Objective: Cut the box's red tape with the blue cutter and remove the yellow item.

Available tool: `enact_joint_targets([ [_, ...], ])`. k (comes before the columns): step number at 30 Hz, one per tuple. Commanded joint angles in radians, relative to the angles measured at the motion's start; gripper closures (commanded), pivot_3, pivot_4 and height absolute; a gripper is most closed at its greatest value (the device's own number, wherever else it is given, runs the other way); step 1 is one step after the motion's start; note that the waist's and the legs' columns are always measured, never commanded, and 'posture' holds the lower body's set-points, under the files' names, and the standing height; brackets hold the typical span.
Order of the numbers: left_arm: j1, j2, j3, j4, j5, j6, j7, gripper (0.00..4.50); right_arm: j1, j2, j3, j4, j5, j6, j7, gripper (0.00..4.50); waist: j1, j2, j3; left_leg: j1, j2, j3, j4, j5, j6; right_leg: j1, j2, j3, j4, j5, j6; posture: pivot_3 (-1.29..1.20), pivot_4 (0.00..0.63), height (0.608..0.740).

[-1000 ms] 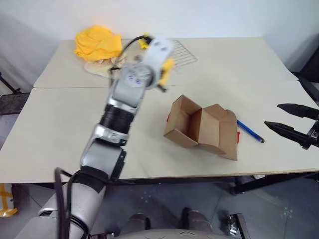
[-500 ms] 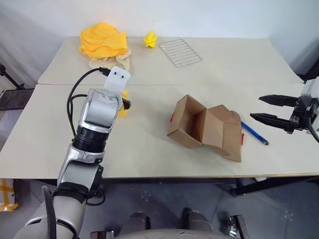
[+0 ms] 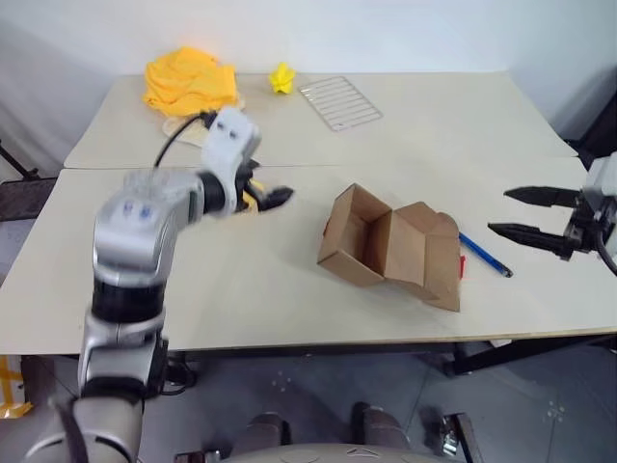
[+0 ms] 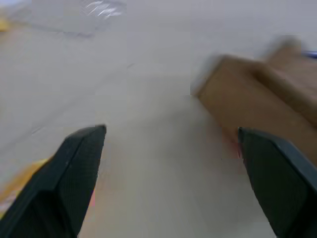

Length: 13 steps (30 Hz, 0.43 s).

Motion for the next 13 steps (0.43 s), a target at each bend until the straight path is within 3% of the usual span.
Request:
enact_joint_targets([
  [1,0.166,0.063,0.052,-0.004,-0.061,-0.221,-0.152,0.06,0.075,-0.039,-0.078,0.03,-0.036,-0.073,0.03,1.43,-0.002,0.0,0.001,-0.001,0.0,0.0,0.0,0.0,0.0,-0.001,0.0,0.0,0.0,0.0,0.0,0.0,0.15,0.74],
  [5,0.285,0.132,0.058,0.078,-0.069,-0.339,-0.221,0.06,0.138,-0.034,-0.114,0.034,-0.042,-0.087,0.021,1.43,-0.002,0.001,0.001,0.0,0.0,0.003,0.002,0.001,0.001,0.0,0.0,0.001,0.002,0.001,-0.001,0.0,0.15,0.74],
  [13,0.321,0.16,0.088,0.291,-0.072,-0.542,-0.28,0.06,0.249,0.001,-0.152,0.032,-0.06,-0.088,-0.03,1.43,0.002,0.001,0.001,0.01,0.001,0.002,0.0,0.0,0.004,0.007,0.0,0.003,0.001,0.002,-0.002,0.0,0.15,0.74],
])
